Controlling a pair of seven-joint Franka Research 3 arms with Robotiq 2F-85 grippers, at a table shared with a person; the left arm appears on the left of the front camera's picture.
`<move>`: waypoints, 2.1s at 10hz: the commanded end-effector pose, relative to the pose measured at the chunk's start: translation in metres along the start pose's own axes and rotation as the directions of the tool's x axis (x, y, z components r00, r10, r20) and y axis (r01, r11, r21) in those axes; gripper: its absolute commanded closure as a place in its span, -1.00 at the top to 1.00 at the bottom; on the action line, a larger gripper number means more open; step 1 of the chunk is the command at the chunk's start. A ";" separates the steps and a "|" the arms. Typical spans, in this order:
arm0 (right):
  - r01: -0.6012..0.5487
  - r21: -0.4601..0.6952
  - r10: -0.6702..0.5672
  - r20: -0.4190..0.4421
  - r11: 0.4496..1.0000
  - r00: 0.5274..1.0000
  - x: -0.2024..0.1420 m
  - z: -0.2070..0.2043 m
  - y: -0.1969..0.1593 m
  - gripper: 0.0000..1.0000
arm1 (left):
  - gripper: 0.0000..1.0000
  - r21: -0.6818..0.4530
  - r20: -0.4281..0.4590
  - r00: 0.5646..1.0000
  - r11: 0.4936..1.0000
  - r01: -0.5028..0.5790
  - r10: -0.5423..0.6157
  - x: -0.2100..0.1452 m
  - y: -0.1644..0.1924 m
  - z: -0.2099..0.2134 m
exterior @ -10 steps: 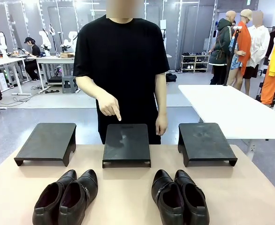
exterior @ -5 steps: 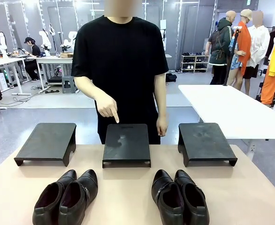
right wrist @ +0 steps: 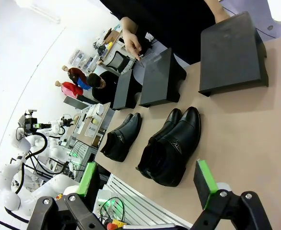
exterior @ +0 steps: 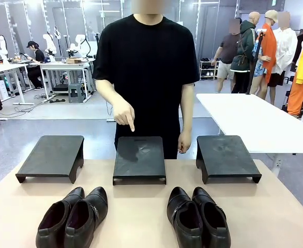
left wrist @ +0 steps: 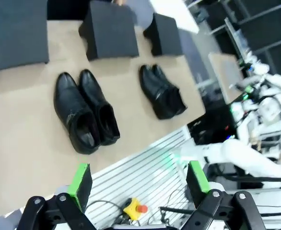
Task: Place the shoes on the stand as instructed by the person.
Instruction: Pick up one pair of Shoes and place it on the Shoes Stand indicated by the person.
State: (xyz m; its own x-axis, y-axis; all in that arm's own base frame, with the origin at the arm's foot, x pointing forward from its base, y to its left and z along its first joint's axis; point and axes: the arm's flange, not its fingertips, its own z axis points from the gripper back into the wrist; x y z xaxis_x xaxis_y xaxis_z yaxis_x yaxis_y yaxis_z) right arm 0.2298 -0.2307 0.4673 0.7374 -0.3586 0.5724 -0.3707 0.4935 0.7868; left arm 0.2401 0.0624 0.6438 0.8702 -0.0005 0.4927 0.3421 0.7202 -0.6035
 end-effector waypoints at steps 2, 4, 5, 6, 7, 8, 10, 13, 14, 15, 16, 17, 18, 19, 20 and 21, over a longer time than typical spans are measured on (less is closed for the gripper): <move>-0.009 0.012 0.009 0.012 1.000 1.000 0.001 0.000 0.000 1.00 | 1.00 0.201 -0.209 0.977 0.977 0.073 -0.030 0.018 -0.047 -0.078; -0.009 0.012 0.009 0.012 1.000 1.000 0.001 0.000 0.000 1.00 | 1.00 0.349 -0.354 0.935 0.923 0.161 -0.029 0.005 -0.072 -0.151; -0.009 0.012 0.009 0.012 1.000 1.000 0.001 0.000 0.000 1.00 | 1.00 0.402 -0.365 0.931 0.899 0.174 -0.017 -0.007 -0.077 -0.179; -0.009 0.012 0.009 0.012 1.000 1.000 0.001 0.000 0.000 1.00 | 1.00 0.429 -0.375 0.927 0.883 0.191 -0.018 -0.026 -0.077 -0.208; -0.009 0.012 0.009 0.012 1.000 1.000 0.001 0.000 0.000 1.00 | 1.00 0.433 -0.372 0.928 0.889 0.149 0.026 -0.042 -0.072 -0.229; -0.009 0.012 0.009 0.012 1.000 1.000 0.001 0.000 0.000 1.00 | 1.00 0.481 -0.333 0.939 0.872 0.094 0.082 -0.055 -0.062 -0.246; -0.009 0.012 0.009 0.012 1.000 1.000 0.001 0.000 0.000 1.00 | 1.00 0.511 -0.306 0.949 0.854 0.096 0.076 -0.078 -0.039 -0.271; -0.009 0.012 0.009 0.012 1.000 1.000 0.001 0.000 0.000 1.00 | 1.00 0.496 -0.271 0.955 0.868 0.028 0.124 -0.086 -0.017 -0.295; -0.009 0.012 0.009 0.012 1.000 1.000 0.001 0.000 0.000 1.00 | 1.00 0.488 -0.282 0.948 0.873 0.007 0.151 -0.091 -0.008 -0.303; -0.009 0.012 0.009 0.012 1.000 1.000 0.001 0.000 0.000 1.00 | 1.00 0.487 -0.294 0.940 0.873 -0.006 0.171 -0.098 -0.003 -0.310; -0.009 0.012 0.009 0.012 1.000 1.000 0.001 0.000 0.000 1.00 | 1.00 0.505 -0.285 0.946 0.863 0.009 0.157 -0.103 0.004 -0.317; -0.009 0.012 0.009 0.012 1.000 1.000 0.001 0.000 0.000 1.00 | 1.00 0.492 -0.272 0.952 0.871 0.009 0.143 -0.105 0.007 -0.323; -0.009 0.012 0.009 0.012 1.000 1.000 0.001 0.000 0.000 1.00 | 1.00 0.486 -0.266 0.952 0.874 -0.007 0.155 -0.108 0.012 -0.329; -0.009 0.012 0.009 0.012 1.000 1.000 0.001 0.000 0.000 1.00 | 1.00 0.501 -0.279 0.948 0.865 0.009 0.151 -0.112 0.018 -0.332; -0.009 0.012 0.009 0.012 1.000 1.000 0.001 0.000 0.000 1.00 | 1.00 0.514 -0.278 0.946 0.858 -0.003 0.170 -0.116 0.027 -0.337; -0.009 0.012 0.009 0.012 1.000 1.000 0.001 0.000 0.000 1.00 | 1.00 0.552 -0.259 0.950 0.834 -0.001 0.173 -0.119 0.034 -0.342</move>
State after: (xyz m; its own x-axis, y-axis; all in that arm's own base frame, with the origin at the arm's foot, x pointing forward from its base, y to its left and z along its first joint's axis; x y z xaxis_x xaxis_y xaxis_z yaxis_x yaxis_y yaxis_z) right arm 0.2296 -0.2309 0.4674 0.7376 -0.3587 0.5721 -0.3704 0.4934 0.7870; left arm 0.3190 -0.1859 0.4060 0.9852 -0.0630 0.1596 0.0914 0.9799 -0.1771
